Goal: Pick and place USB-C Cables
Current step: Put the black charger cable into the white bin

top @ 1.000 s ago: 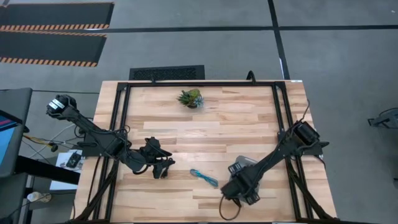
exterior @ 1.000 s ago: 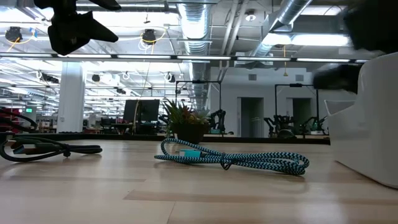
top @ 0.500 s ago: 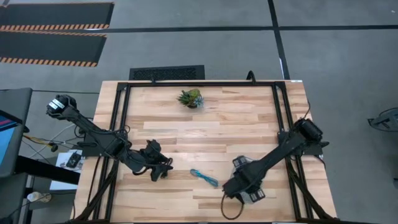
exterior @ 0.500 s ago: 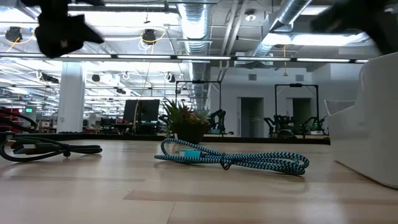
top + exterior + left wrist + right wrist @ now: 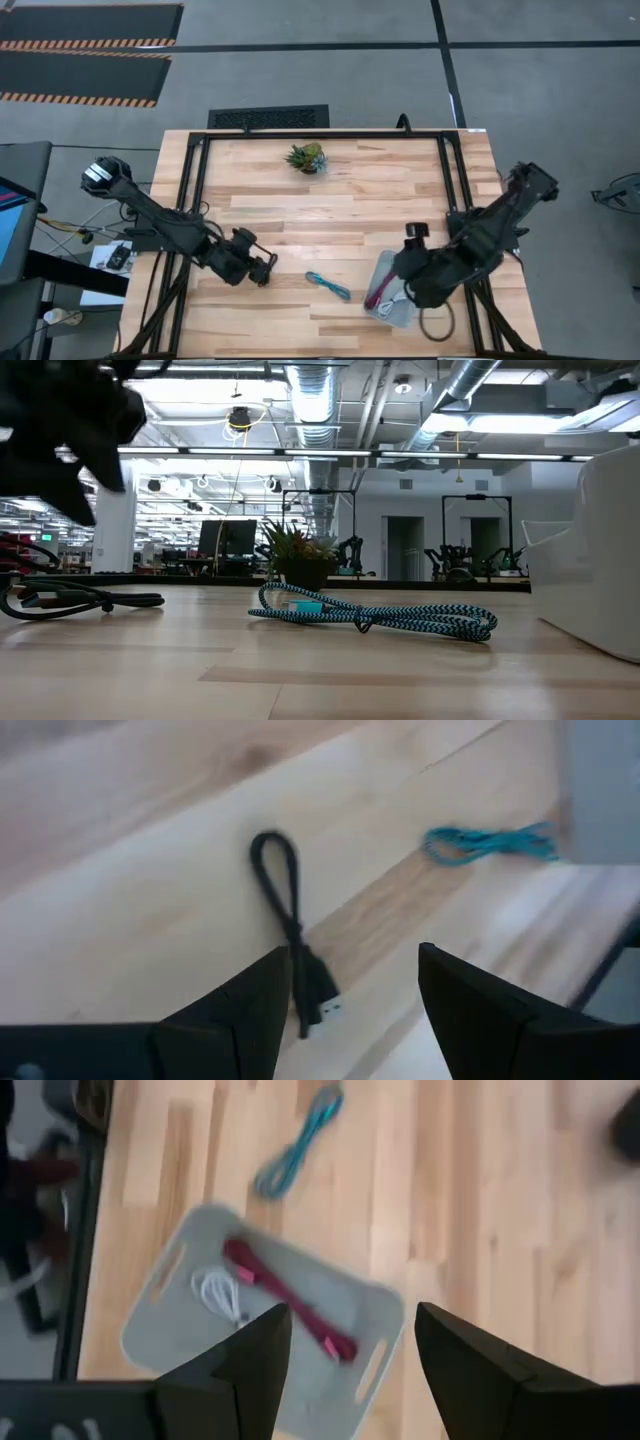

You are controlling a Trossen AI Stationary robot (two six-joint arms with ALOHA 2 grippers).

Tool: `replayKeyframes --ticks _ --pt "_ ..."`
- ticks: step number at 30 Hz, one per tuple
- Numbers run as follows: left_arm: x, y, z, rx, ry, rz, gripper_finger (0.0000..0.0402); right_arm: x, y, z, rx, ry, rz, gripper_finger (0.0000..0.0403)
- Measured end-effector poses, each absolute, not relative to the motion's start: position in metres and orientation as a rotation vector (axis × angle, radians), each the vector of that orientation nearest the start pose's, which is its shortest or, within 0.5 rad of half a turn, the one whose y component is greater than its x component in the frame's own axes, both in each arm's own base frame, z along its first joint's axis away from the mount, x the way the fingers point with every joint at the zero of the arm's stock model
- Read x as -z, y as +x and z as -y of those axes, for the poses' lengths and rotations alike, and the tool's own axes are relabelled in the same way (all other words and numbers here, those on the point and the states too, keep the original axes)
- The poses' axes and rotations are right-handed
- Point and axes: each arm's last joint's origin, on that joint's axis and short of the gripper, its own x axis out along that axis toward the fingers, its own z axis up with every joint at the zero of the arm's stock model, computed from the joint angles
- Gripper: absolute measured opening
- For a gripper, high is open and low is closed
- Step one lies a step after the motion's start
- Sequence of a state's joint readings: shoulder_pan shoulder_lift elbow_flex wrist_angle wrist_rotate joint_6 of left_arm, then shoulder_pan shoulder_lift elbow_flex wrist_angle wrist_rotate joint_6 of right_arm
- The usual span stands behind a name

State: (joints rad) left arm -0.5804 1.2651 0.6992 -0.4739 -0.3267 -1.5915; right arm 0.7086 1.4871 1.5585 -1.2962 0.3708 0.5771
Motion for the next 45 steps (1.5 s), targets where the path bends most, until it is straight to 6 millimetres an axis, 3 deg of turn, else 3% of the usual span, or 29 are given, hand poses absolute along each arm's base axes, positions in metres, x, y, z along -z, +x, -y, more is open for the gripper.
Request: replayKeyframes --ticks 7,13,19,22,29,39,45 --pt "-0.163 0.217 0.13 -0.655 -0.921 -0.961 0.0206 -0.37 0.192 -0.169 0.052 -0.074 -0.958 0.024" --pt "-0.142 0.235 0.14 -0.715 -0.86 -1.031 0.0206 -0.369 0.187 -0.177 0.045 -0.089 -0.943 0.024" --pt "-0.134 0.24 0.144 -0.739 -0.837 -1.076 0.0196 -0.359 0.191 -0.189 0.04 -0.125 -0.968 0.024" --pt "-0.133 0.239 0.143 -0.756 -0.829 -1.079 0.0161 -0.353 0.194 -0.195 0.045 -0.15 -0.971 0.024" --pt "-0.132 0.236 0.141 -0.765 -0.775 -1.093 0.0022 -0.34 0.198 -0.209 0.064 -0.195 -0.979 0.024" --pt "-0.139 0.242 0.144 -0.738 -0.721 -1.084 0.0012 -0.334 0.192 -0.219 0.089 -0.201 -0.97 0.024" --pt "-0.177 0.268 0.146 -0.688 -0.633 -0.988 0.0012 -0.333 0.181 -0.219 0.129 -0.198 -1.003 0.0237"
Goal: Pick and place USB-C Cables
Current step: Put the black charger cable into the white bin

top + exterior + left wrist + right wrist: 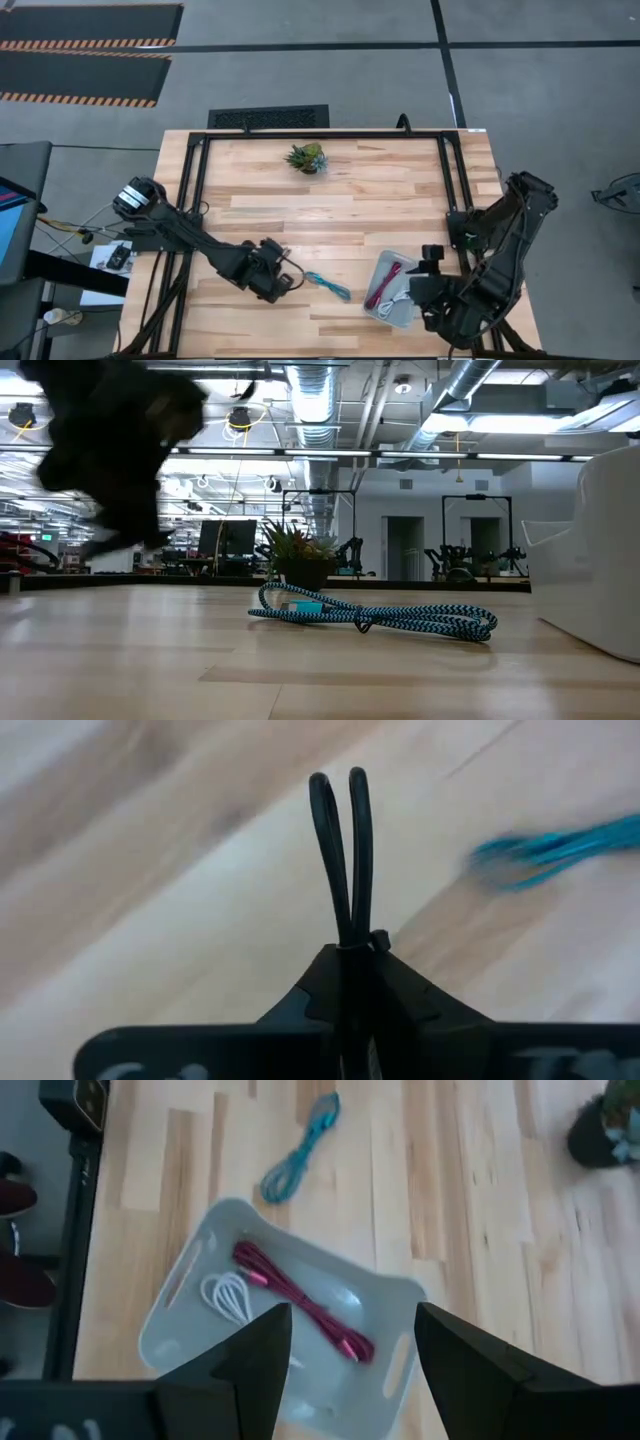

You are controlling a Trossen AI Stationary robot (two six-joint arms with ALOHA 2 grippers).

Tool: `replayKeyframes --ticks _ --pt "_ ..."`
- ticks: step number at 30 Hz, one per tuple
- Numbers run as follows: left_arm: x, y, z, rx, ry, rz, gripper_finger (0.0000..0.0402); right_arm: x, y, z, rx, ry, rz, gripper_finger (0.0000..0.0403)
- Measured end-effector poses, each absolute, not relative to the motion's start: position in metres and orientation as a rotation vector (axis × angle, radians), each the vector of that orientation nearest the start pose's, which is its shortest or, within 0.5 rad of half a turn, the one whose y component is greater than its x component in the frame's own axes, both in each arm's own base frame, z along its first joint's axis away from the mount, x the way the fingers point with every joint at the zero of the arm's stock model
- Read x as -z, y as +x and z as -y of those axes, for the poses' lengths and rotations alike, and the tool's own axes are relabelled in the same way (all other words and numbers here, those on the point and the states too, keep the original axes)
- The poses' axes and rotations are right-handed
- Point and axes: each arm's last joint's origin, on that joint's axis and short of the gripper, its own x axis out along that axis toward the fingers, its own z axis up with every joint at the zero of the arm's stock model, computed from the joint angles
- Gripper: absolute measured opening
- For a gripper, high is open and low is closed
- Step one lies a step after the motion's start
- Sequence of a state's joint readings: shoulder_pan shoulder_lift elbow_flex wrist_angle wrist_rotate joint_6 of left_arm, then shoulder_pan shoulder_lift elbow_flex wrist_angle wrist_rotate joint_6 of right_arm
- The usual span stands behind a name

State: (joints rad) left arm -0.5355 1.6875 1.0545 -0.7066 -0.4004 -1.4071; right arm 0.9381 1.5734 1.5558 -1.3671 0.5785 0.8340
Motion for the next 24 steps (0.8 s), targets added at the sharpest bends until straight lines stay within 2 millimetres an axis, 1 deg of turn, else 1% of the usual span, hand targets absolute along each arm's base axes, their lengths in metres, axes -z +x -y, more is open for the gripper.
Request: replayKeyframes --ticks 3,5,9,13,16,20,22,24 --pt "-0.204 0.289 0.145 -0.625 -0.599 -0.902 0.0012 -0.332 0.174 -0.218 0.169 -0.194 -1.023 0.0229" --pt "-0.222 0.302 0.141 -0.597 -0.564 -0.851 0.0011 -0.333 0.169 -0.217 0.193 -0.188 -1.019 0.0223" --pt "-0.258 0.328 0.127 -0.536 -0.526 -0.723 0.0011 -0.334 0.161 -0.22 0.224 -0.185 -0.99 0.0212" --pt "-0.284 0.35 0.112 -0.475 -0.508 -0.592 0.0011 -0.334 0.154 -0.224 0.221 -0.164 -0.981 0.0203" --pt "-0.295 0.362 0.104 -0.436 -0.516 -0.486 0.0011 -0.334 0.15 -0.226 0.226 -0.14 -0.976 0.0196" --pt "-0.305 0.372 0.1 -0.397 -0.532 -0.358 0.0011 -0.333 0.145 -0.227 0.245 -0.12 -0.98 0.0189" --pt "-0.305 0.38 0.1 -0.388 -0.542 -0.297 0.0011 -0.333 0.144 -0.227 0.251 -0.114 -0.98 0.0186" --pt "-0.299 0.388 0.103 -0.374 -0.542 -0.265 0.0011 -0.333 0.142 -0.227 0.252 -0.116 -0.981 0.0184"
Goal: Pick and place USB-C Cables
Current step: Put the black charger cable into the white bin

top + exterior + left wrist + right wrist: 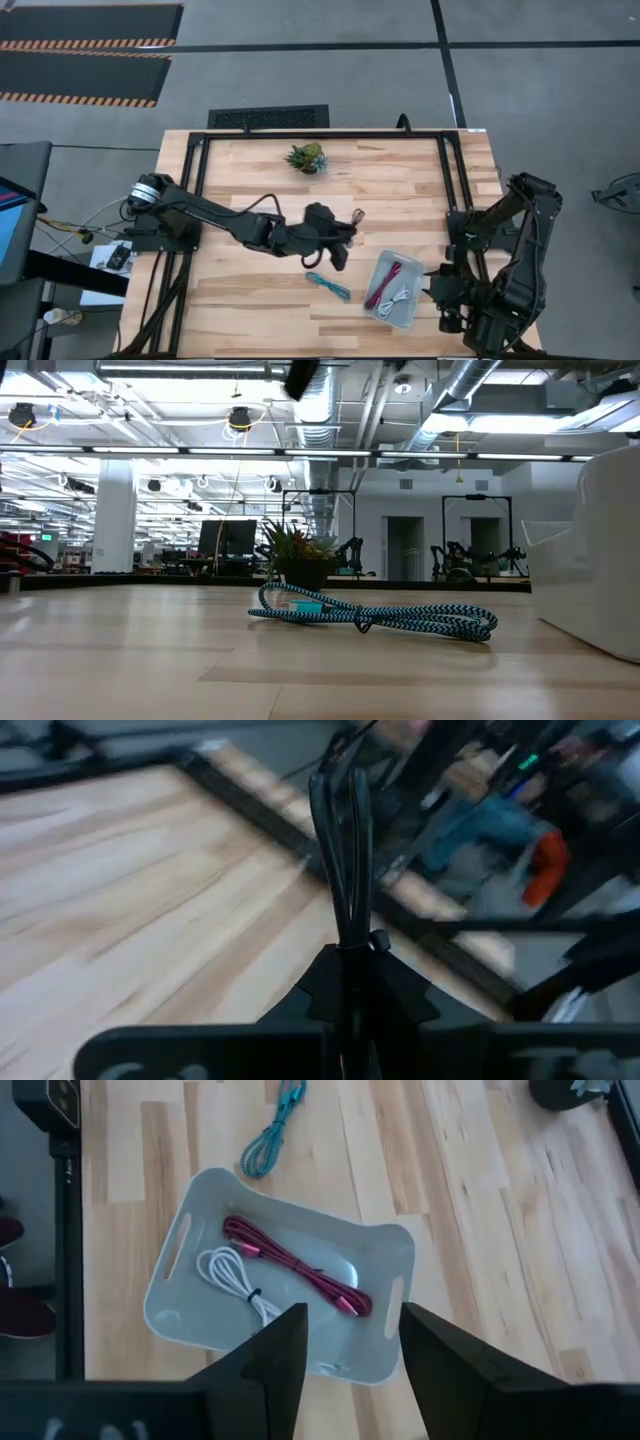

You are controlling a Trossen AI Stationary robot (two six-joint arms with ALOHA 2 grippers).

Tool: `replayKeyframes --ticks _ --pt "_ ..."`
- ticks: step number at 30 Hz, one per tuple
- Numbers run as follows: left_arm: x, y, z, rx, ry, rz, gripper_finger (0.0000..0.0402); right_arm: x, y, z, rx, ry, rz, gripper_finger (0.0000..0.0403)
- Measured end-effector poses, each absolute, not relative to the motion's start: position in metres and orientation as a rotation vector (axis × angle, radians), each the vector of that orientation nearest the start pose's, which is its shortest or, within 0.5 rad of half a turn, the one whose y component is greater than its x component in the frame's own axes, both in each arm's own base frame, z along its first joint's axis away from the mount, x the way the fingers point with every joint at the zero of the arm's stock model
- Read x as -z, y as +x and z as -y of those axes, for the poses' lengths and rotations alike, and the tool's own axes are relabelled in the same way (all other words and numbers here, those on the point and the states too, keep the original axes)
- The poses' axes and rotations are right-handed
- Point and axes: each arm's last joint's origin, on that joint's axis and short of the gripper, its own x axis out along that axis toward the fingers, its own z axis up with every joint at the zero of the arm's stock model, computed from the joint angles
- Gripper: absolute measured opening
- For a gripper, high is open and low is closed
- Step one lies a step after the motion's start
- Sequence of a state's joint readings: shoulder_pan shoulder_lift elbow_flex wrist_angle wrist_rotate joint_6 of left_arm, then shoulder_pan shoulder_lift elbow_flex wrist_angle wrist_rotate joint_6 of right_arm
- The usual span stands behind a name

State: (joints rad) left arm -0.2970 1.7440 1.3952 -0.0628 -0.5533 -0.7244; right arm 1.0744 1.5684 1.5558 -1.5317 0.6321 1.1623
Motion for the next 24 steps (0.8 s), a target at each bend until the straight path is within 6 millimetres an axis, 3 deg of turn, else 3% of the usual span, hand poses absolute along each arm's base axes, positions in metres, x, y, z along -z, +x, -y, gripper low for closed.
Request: replayKeyframes --ticks 3,16,20,24 --pt "-0.295 0.403 0.107 -0.336 -0.548 -0.236 0.0011 -0.333 0.143 -0.227 0.253 -0.115 -0.981 0.018" --pt "-0.241 0.49 0.14 -0.292 -0.447 -0.411 0.0012 -0.333 0.142 -0.227 0.268 -0.093 -0.98 0.0175" --pt "-0.236 0.507 0.156 -0.274 -0.423 -0.431 0.0012 -0.333 0.139 -0.229 0.261 -0.09 -0.978 0.0171" --pt "-0.219 0.52 0.169 -0.276 -0.382 -0.5 0.0012 -0.333 0.137 -0.23 0.252 -0.093 -0.975 0.0171"
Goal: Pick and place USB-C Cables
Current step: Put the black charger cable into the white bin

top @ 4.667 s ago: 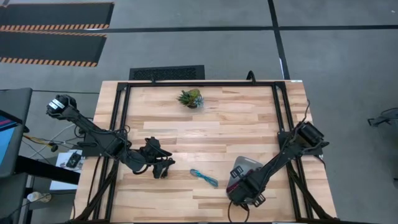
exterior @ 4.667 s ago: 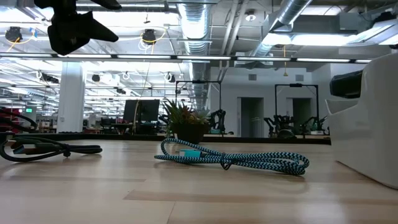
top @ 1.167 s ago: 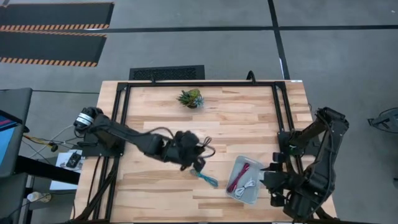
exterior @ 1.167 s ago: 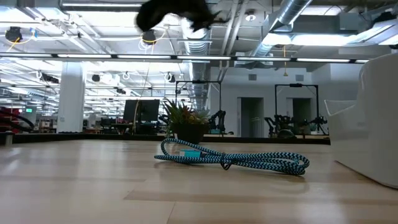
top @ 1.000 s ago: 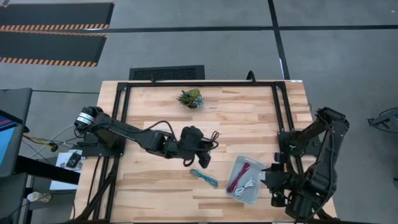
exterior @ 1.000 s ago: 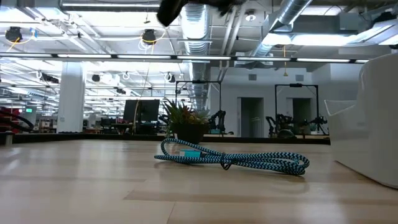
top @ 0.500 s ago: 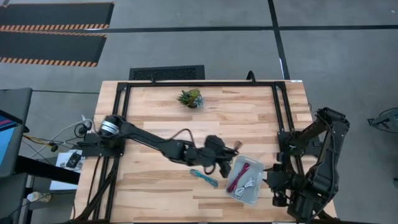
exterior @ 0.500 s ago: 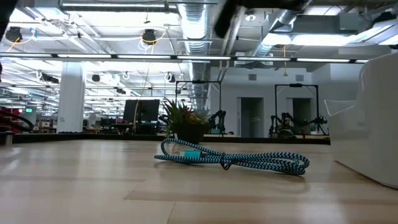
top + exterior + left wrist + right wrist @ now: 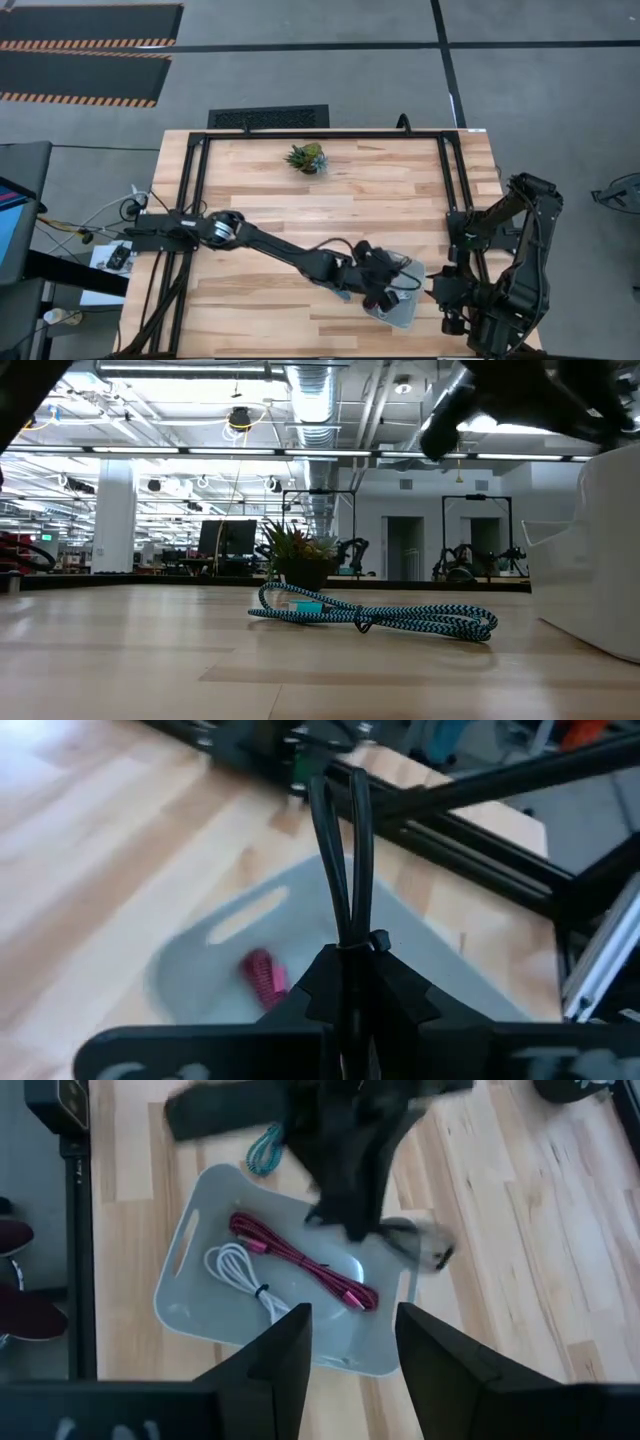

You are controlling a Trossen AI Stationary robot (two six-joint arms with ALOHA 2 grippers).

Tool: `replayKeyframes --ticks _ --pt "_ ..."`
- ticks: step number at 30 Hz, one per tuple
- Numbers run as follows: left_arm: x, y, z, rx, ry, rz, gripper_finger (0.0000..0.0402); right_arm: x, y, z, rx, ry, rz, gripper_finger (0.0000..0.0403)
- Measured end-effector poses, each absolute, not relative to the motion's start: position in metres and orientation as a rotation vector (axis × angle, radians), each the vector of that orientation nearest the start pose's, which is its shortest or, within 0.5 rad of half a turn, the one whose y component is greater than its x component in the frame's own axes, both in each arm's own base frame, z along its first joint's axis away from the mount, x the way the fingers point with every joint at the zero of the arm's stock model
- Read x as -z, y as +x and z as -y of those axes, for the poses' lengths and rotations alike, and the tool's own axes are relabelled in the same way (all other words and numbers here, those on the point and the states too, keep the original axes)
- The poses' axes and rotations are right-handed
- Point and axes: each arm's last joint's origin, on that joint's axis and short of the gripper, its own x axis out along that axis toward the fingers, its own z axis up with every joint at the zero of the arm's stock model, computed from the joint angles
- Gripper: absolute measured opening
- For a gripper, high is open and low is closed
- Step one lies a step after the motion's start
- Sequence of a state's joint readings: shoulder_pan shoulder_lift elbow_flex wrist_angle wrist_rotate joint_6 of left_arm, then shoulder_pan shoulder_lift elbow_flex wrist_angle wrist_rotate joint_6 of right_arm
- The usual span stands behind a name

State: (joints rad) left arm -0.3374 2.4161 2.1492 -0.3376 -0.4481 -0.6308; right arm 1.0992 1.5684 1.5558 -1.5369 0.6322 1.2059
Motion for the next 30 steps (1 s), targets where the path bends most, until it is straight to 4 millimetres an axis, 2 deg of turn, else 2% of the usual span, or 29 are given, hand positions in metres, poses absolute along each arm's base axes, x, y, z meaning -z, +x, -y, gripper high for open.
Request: replayKeyframes --ticks 9,30 --pt "-0.183 0.537 0.183 -0.216 -0.387 -0.642 0.0012 -0.333 0.137 -0.23 0.253 -0.089 -0.971 0.0168" --pt "-0.173 0.532 0.178 -0.265 -0.397 -0.712 0.0013 -0.334 0.138 -0.23 0.265 -0.093 -0.939 0.0162"
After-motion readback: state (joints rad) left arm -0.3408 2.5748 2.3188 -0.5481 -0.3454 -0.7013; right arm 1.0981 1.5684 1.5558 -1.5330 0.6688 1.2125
